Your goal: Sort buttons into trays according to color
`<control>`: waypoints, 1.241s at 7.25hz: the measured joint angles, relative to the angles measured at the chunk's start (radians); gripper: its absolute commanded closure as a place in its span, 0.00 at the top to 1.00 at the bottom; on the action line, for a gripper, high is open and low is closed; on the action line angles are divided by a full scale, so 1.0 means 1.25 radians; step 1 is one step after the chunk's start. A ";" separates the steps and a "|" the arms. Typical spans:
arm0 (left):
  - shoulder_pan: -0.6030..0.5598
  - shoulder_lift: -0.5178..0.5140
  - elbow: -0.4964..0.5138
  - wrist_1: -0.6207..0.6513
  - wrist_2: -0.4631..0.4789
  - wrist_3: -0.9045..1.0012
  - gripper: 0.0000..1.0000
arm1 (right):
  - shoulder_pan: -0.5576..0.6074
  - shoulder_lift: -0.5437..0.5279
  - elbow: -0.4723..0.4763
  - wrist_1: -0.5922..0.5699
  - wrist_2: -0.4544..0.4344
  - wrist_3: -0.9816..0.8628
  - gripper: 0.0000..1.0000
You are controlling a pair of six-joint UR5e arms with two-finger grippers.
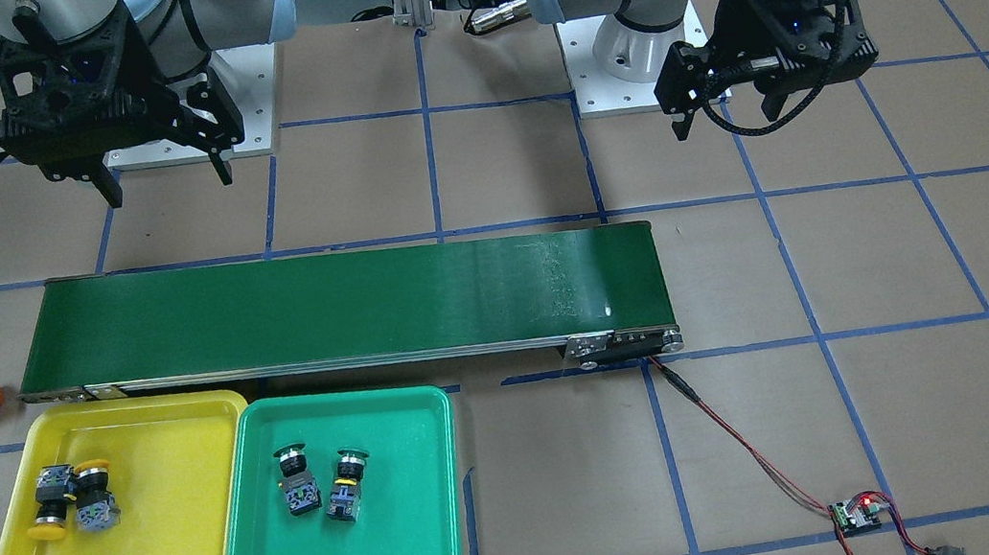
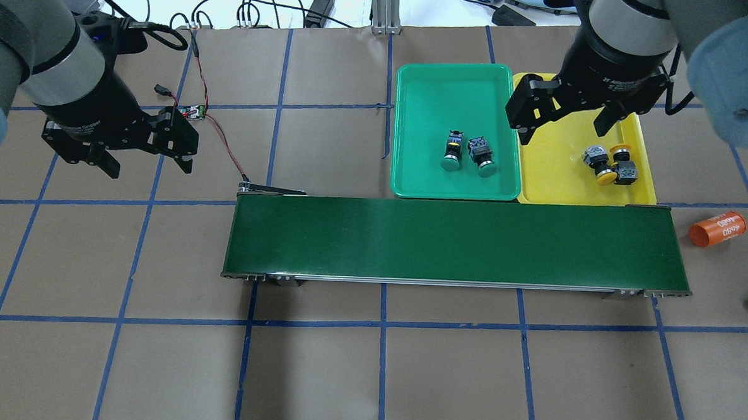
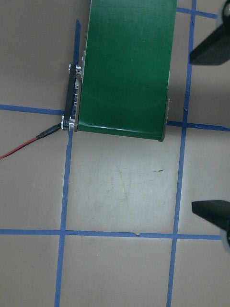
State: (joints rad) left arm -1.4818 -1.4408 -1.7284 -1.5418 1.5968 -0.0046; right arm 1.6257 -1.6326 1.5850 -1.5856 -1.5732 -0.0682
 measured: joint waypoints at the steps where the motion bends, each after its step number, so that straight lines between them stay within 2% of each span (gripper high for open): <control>1: 0.000 0.002 -0.004 0.000 0.000 0.000 1.00 | 0.000 -0.003 0.006 -0.003 0.001 -0.001 1.00; 5: 0.000 0.007 -0.011 0.001 0.001 0.000 1.00 | 0.001 0.003 0.006 -0.010 -0.006 0.005 1.00; 9: 0.000 0.010 -0.011 0.000 0.001 0.001 1.00 | 0.000 0.055 -0.052 -0.007 -0.011 0.027 1.00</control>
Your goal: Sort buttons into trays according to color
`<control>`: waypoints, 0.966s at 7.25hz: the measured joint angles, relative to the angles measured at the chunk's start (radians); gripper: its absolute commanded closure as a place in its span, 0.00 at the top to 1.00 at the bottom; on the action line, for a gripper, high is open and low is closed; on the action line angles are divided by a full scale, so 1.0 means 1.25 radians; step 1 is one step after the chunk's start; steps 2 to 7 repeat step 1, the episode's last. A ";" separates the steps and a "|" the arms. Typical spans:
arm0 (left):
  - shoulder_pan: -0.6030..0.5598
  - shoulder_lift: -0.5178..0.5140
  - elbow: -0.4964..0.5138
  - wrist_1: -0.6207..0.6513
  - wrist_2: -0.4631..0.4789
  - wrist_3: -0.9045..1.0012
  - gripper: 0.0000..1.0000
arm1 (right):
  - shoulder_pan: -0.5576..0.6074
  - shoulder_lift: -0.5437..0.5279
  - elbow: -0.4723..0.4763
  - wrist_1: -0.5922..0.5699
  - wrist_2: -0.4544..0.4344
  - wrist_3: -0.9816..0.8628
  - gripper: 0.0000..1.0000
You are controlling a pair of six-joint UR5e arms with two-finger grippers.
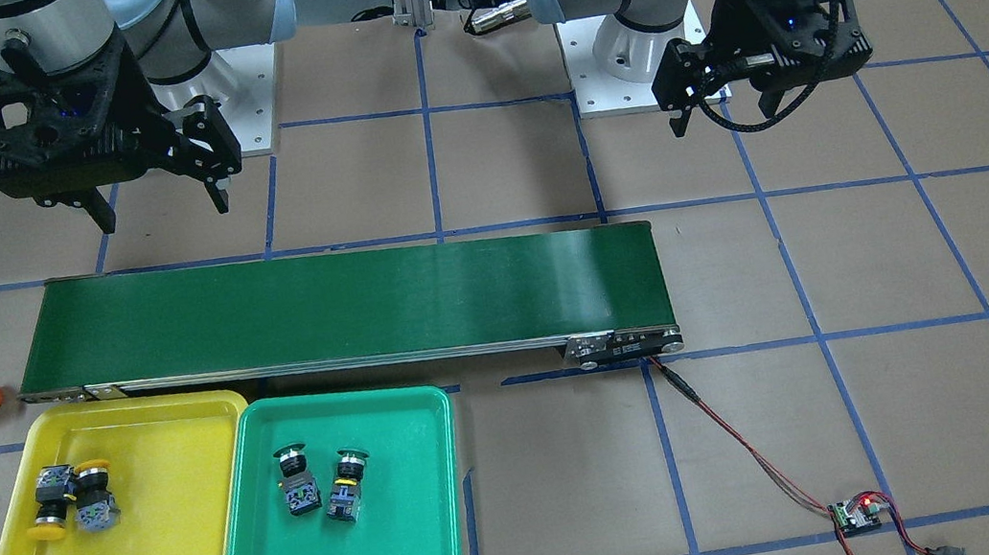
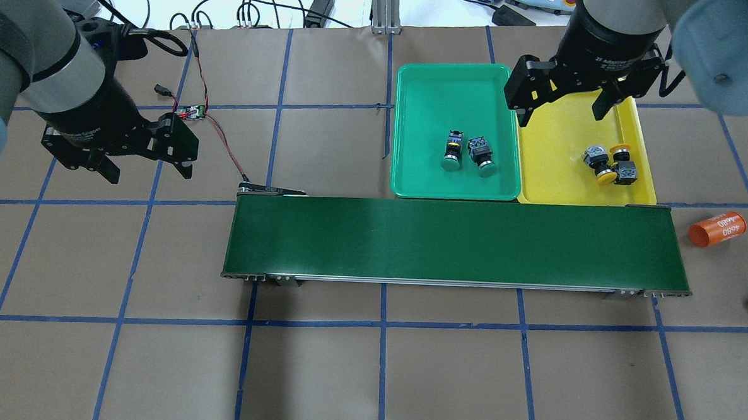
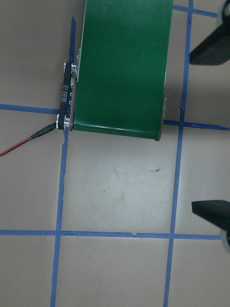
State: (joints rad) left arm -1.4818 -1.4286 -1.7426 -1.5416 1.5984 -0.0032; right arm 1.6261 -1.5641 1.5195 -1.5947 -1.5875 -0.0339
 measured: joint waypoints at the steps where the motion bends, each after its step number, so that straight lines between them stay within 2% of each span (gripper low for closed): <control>1: 0.000 -0.001 0.000 0.000 0.000 0.000 1.00 | 0.000 0.003 -0.003 0.000 0.001 0.001 1.00; 7: 0.000 -0.001 0.000 0.000 0.000 0.000 1.00 | 0.000 0.003 -0.003 0.000 0.001 0.001 1.00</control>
